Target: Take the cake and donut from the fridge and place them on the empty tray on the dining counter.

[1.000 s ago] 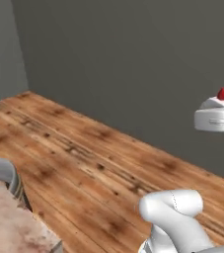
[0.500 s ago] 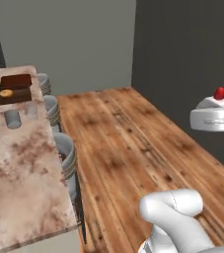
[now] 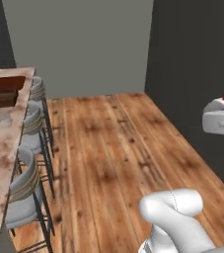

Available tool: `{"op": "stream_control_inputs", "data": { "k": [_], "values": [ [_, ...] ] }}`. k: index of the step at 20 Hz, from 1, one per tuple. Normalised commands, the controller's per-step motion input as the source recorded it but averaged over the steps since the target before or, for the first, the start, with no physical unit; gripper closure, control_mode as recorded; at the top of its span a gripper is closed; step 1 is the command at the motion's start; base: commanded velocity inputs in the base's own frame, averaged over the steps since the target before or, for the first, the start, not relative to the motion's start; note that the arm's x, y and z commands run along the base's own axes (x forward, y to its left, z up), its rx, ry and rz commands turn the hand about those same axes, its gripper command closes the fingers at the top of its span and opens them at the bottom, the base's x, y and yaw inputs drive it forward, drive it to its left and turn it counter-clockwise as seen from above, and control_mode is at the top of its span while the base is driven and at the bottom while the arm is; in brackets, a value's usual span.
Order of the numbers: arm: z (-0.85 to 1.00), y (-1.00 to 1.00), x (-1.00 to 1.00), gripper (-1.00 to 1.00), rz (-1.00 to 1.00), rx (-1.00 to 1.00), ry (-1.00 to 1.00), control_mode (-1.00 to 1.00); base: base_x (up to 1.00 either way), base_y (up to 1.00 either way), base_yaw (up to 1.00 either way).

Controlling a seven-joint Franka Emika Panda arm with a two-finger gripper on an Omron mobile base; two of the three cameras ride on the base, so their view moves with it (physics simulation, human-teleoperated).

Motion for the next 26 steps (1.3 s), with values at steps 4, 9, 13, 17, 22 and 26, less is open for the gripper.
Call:
{"op": "stream_control_inputs", "data": {
  "k": [4, 9, 13, 17, 22, 26],
  "values": [
    [0.0, 0.0, 0.0, 1.0, 0.0, 0.0, 0.0, 1.0, 1.0, -0.45, 0.48],
    [0.0, 0.0, 0.0, 1.0, 0.0, 0.0, 0.0, 1.0, 1.0, -0.44, 0.43],
    [0.0, 0.0, 0.0, 1.0, 0.0, 0.0, 0.0, 1.0, 1.0, -0.6, 0.37],
    [0.0, 0.0, 0.0, 1.0, 0.0, 0.0, 0.0, 1.0, 1.0, -0.92, 0.24],
    [0.0, 0.0, 0.0, 1.0, 0.0, 0.0, 0.0, 1.0, 1.0, -0.78, 0.17],
    [0.0, 0.0, 0.0, 1.0, 0.0, 0.0, 0.0, 1.0, 1.0, -0.46, 0.22]
  ]
}}
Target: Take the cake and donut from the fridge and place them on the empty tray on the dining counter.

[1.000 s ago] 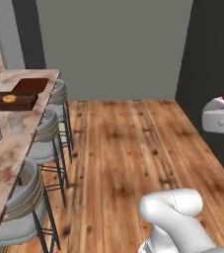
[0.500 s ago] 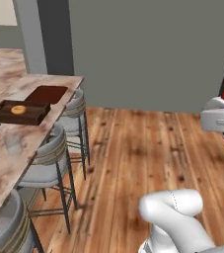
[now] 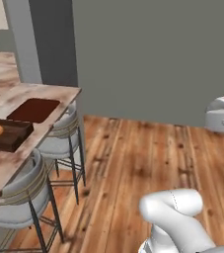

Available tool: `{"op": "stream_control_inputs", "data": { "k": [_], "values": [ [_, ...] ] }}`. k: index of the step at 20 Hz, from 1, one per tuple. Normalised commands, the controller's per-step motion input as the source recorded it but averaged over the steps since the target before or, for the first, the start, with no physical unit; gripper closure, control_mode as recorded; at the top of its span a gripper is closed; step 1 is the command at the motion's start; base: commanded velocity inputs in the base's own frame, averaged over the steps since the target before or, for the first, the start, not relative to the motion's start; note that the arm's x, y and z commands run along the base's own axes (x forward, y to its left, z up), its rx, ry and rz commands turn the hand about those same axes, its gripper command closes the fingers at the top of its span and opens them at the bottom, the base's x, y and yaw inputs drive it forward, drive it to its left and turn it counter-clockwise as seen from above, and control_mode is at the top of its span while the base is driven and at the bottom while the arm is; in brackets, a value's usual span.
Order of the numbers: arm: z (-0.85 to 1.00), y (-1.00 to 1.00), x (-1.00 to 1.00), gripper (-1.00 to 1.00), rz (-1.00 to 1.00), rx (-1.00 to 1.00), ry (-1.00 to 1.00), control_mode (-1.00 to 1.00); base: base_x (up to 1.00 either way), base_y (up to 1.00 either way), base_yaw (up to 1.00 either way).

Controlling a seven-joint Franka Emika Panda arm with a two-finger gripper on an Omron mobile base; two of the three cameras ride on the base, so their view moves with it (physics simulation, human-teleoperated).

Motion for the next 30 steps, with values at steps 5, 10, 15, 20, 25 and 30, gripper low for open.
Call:
{"op": "stream_control_inputs", "data": {
  "k": [5, 10, 15, 20, 25, 30],
  "values": [
    [0.0, 0.0, 0.0, 1.0, 0.0, 0.0, 0.0, 1.0, 1.0, -0.24, 0.28],
    [0.0, 0.0, 0.0, 1.0, 0.0, 0.0, 0.0, 1.0, 1.0, -0.13, 0.32],
    [0.0, 0.0, 0.0, 1.0, 0.0, 0.0, 0.0, 1.0, 1.0, 0.0, 0.49],
    [0.0, 0.0, 0.0, 1.0, 0.0, 0.0, 0.0, 1.0, 1.0, 0.0, 0.7],
    [0.0, 0.0, 0.0, 1.0, 0.0, 0.0, 0.0, 1.0, 1.0, -0.12, 0.71],
    [0.0, 0.0, 0.0, 1.0, 0.0, 0.0, 0.0, 1.0, 1.0, -0.08, 0.69]
  ]
}}
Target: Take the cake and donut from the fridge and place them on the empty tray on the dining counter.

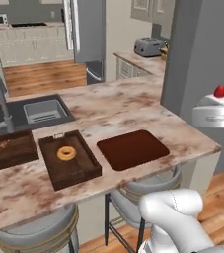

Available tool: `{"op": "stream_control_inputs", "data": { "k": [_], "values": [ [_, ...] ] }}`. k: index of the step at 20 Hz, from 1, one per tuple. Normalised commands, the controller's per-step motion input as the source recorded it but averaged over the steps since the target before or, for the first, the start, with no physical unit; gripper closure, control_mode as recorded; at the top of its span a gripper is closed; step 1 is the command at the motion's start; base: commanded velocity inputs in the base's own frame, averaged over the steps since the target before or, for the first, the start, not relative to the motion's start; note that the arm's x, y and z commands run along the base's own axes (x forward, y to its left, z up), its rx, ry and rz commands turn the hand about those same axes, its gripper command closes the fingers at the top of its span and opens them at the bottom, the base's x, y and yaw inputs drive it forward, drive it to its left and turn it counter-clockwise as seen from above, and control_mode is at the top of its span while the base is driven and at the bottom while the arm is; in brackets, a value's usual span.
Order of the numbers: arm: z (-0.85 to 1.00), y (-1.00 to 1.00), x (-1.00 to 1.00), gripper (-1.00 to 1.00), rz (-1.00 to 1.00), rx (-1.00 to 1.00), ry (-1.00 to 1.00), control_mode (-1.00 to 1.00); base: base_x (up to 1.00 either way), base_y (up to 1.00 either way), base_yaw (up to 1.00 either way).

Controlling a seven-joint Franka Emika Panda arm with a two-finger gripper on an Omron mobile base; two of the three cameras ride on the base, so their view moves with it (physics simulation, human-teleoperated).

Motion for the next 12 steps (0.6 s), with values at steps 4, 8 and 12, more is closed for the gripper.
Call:
{"op": "stream_control_inputs", "data": {
  "k": [4, 8, 12],
  "values": [
    [0.0, 0.0, 0.0, 1.0, 0.0, 0.0, 0.0, 1.0, 0.59, -0.74, 0.44],
    [0.0, 0.0, 0.0, 1.0, 0.0, 0.0, 0.0, 1.0, 0.71, -0.51, 0.52],
    [0.0, 0.0, 0.0, 1.0, 0.0, 0.0, 0.0, 1.0, 0.92, -0.35, 0.44]
  ]
}}
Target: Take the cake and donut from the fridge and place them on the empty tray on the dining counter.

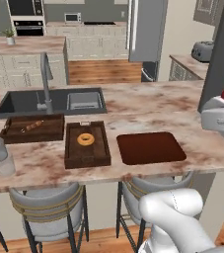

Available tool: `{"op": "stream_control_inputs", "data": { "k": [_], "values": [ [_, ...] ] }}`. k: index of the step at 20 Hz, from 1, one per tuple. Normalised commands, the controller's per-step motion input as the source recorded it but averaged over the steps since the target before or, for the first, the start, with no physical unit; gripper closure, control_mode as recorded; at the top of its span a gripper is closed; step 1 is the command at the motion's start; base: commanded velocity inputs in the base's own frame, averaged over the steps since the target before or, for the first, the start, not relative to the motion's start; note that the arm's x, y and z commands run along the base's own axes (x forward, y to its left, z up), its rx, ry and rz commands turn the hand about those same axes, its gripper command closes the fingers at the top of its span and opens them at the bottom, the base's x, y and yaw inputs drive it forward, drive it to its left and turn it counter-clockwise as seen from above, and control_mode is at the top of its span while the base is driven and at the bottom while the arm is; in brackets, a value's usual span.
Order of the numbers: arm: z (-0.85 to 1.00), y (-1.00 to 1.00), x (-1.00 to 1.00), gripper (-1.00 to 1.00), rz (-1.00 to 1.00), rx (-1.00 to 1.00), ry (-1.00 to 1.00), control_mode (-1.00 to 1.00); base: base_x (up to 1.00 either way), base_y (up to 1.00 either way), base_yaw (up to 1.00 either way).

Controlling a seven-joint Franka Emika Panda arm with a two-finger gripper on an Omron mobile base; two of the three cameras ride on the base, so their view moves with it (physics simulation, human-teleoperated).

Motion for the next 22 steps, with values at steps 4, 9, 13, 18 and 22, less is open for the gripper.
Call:
{"op": "stream_control_inputs", "data": {
  "k": [4, 9, 13, 18, 22],
  "values": [
    [-0.23, -0.14, 0.5, 1.0, 0.15, 0.07, 0.2, -1.0, 0.5, -0.12, 0.18],
    [-0.56, -0.14, 1.0, 1.0, 0.13, 0.14, 0.24, -1.0, 0.0, 0.0, 0.0],
    [-0.65, 0.0, 1.0, 1.0, 0.0, 0.0, 0.17, -1.0, 0.0, 0.0, 0.0],
    [-0.71, 0.0, 0.86, 1.0, 0.0, 0.07, 0.0, -1.0, 0.0, 0.0, 0.0],
    [-0.73, -0.02, 0.6, 1.0, 0.0, 0.08, -0.07, -1.0, 0.0, 0.0, 0.0]
  ]
}}
